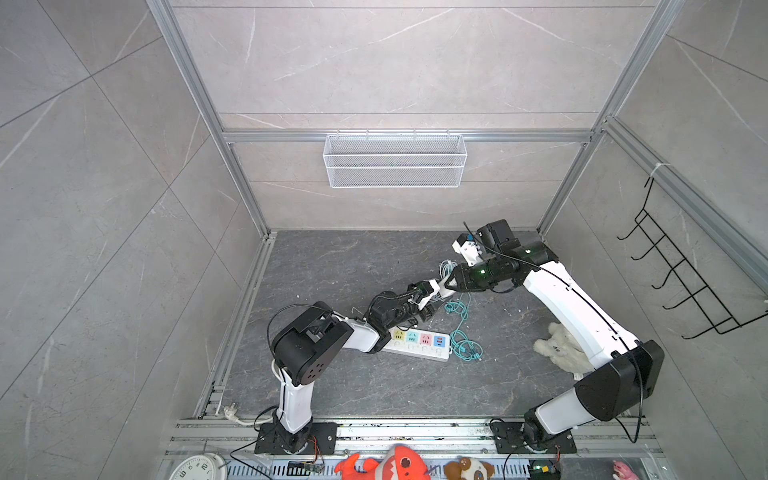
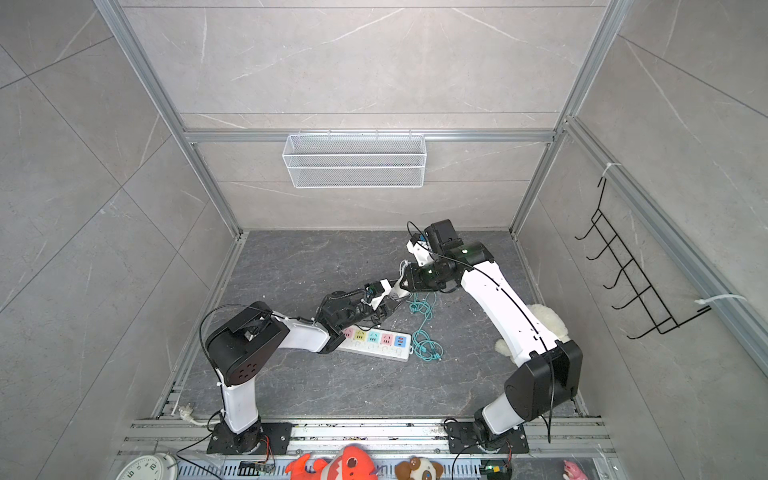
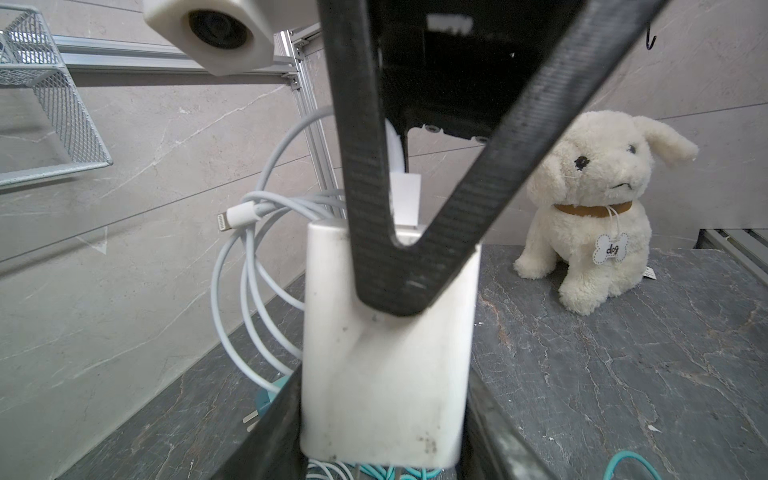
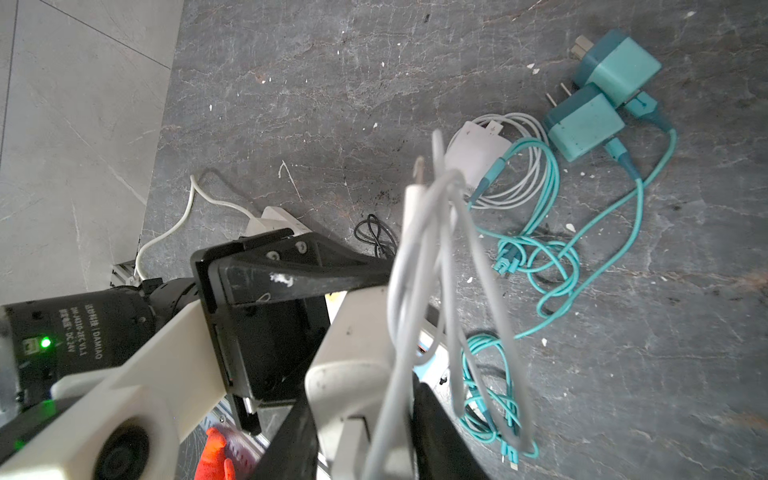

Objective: Insert the plug
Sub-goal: 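Close the right gripper on the white charger held by the left gripper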

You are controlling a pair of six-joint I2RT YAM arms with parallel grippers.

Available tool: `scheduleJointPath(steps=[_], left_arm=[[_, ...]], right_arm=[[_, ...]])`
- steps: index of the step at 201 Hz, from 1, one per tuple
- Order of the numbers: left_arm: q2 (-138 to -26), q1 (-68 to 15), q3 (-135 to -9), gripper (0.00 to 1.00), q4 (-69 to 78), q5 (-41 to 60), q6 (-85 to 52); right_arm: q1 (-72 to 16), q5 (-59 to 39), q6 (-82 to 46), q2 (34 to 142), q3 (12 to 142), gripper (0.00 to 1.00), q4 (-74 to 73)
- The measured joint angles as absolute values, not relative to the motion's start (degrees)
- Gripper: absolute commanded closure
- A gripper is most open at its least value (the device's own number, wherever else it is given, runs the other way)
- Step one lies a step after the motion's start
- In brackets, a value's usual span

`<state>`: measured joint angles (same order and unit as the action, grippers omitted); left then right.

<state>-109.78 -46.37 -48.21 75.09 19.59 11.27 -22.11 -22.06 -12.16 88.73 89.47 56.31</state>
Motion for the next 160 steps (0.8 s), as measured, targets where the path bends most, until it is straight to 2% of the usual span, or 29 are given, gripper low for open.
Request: scheduleJointPath(steps=[17, 53, 66, 75, 99, 117, 125, 142, 160], left_arm=[[-109.78, -46.33, -48.21, 0.76, 75.02, 19.66, 10.5], [-109.8, -46.17, -48.21, 0.76, 74.83, 19.77, 9.5], [-109.8, -46.17, -48.21, 0.76, 74.78, 19.79, 9.41], [-109.8, -46.17, -48.21, 0.75, 74.74, 19.79, 9.39], [-109.8, -46.17, -48.16, 0.59, 74.41, 19.73, 9.37], [-109.8, -46.19, -48.12, 0.35, 74.11, 19.55, 9.32], [-109.8, -46.26, -48.1, 0.28, 74.24, 18.94, 9.43], [-109.69, -46.41, -48.1, 0.19, 75.22, 17.91, 9.87], [-109.14, -46.52, -47.55, 0.18, 75.0, 17.45, 10.68]], right_arm=[[-22.04, -21.58, -11.31, 88.73, 89.34, 0.71, 56.07], [-22.02, -21.19, -10.39, 88.73, 89.14, 0.69, 55.83], [-22.02, -21.21, -10.26, 88.73, 89.08, 0.73, 55.81], [-22.02, -21.21, -10.2, 88.73, 89.03, 0.8, 55.79], [-22.0, -21.19, -9.37, 88.73, 88.64, 0.94, 55.48], [-22.02, -21.04, -9.19, 88.71, 88.38, 1.0, 55.31], [-22.11, -20.95, -9.45, 88.71, 88.25, 1.0, 55.37], [-22.44, -20.51, -9.85, 88.71, 87.53, 1.0, 55.46], [-22.46, -19.07, -10.28, 88.73, 87.24, 1.0, 55.61]])
